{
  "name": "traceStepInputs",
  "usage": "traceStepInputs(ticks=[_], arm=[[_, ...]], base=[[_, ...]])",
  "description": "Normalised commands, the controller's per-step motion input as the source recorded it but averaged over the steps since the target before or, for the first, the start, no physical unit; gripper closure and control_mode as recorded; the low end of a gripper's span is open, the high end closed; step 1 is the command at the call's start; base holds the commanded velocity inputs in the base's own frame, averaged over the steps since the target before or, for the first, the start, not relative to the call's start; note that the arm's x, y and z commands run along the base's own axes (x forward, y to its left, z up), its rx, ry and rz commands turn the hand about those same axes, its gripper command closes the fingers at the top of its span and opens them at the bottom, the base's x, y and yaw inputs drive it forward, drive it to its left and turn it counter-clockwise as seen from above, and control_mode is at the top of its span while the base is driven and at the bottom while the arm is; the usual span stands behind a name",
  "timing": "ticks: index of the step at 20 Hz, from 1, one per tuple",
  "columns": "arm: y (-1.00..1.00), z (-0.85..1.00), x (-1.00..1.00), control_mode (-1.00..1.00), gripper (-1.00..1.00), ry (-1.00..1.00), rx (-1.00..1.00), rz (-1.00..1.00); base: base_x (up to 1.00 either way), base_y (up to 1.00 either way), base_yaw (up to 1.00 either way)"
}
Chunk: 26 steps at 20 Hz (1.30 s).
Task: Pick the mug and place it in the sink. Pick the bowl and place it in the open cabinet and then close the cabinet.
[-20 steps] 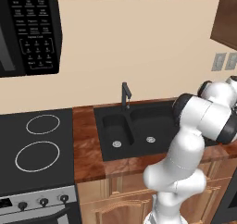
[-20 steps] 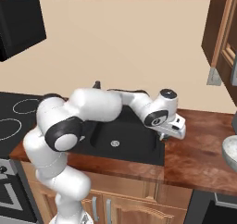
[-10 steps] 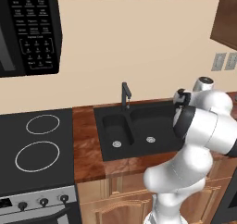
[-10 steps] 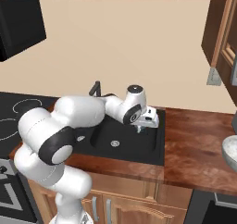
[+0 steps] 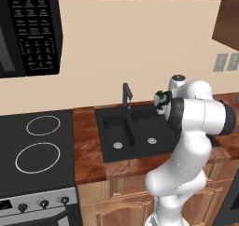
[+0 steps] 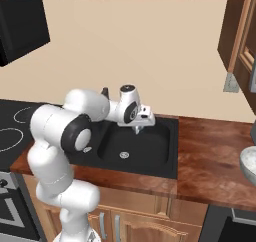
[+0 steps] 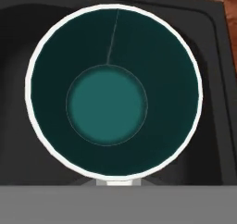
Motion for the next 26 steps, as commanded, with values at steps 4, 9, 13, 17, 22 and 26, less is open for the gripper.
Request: traceStepInputs(ticks=[4,9,13,17,22,26], arm=[[-0.06,-0.29,0.33,-1.0,1.0,0.0,0.07,0.01],[-0.01,-0.54,0.2,-1.0,1.0,0.0,0.12,0.01],[0.0,-0.44,0.17,-1.0,1.0,0.0,0.02,0.01],[0.0,-0.39,0.14,-1.0,1.0,0.04,-0.09,0.0],[0.0,-0.47,0.05,-1.0,1.0,0.0,-0.16,0.0],[-0.01,-0.45,0.03,-1.0,1.0,0.02,-0.03,0.0]], base=[[0.0,0.0,0.0],[0.0,0.0,0.0],[0.0,0.0,0.0],[0.0,0.0,0.0],[0.0,0.0,0.0],[0.0,0.0,0.0]])
